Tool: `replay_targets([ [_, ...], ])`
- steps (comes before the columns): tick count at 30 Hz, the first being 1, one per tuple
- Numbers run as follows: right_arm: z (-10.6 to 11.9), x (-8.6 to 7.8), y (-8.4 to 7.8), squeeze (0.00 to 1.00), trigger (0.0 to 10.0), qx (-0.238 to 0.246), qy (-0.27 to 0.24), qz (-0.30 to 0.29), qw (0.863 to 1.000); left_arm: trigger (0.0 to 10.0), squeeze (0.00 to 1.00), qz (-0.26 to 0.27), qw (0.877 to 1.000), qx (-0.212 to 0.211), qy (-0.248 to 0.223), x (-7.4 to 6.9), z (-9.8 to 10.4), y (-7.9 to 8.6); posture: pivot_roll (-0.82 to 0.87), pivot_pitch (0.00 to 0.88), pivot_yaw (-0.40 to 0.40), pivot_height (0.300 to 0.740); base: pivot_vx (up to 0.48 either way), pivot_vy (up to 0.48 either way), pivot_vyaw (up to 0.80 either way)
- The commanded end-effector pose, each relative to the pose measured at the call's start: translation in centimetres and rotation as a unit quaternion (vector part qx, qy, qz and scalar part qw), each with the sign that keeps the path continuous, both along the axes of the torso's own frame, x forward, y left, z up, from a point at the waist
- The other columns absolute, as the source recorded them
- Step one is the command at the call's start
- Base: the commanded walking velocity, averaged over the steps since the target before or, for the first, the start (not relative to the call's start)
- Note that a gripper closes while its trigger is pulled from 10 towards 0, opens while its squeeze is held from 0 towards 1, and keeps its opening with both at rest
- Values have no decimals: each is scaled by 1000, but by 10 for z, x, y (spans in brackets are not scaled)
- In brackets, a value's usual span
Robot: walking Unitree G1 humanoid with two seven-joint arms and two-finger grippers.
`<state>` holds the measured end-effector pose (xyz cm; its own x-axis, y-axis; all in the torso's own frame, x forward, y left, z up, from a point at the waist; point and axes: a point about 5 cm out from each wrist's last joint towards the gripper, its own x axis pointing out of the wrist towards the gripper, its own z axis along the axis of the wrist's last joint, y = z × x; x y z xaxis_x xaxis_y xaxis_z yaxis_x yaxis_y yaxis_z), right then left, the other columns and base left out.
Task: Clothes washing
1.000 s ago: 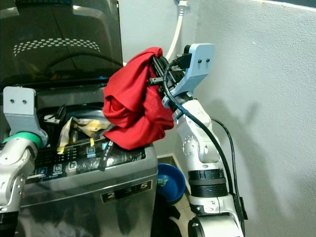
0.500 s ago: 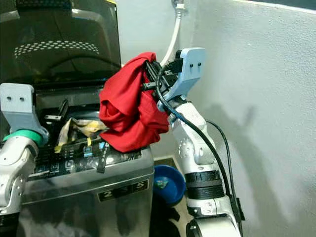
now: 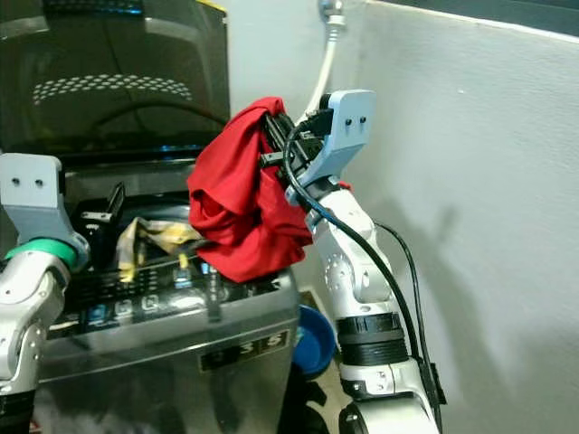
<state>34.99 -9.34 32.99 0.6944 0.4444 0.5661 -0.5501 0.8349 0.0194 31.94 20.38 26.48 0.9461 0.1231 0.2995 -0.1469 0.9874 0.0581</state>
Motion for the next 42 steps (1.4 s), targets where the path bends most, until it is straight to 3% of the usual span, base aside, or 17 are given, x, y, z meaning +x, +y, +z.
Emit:
replay_targets([
  [1, 8, 0, -3, 0, 10000, 11, -17, -3, 1000, 10000, 0, 1, 1000, -1, -5, -1, 1, 1, 109, 0, 25, 740, 0, 0, 0],
  [27, 10, 0, 2, 0, 10000, 9, -22, 7, 1000, 10000, 0, 2, 1000, -7, -6, -3, -2, -3, 114, 0, 18, 740, 0, 0, 0],
  [35, 11, 2, 2, 0, 10000, 8, -22, 9, 1000, 10000, 0, 2, 1000, -13, -11, -3, 0, -3, 116, 0, 9, 740, 0, 480, 0],
  [42, 13, 2, 2, 0, 10000, 6, -26, 10, 1000, 10000, 0, 1, 1000, -8, -18, -5, 1, -4, 118, 0, 5, 740, 0, 0, 0],
])
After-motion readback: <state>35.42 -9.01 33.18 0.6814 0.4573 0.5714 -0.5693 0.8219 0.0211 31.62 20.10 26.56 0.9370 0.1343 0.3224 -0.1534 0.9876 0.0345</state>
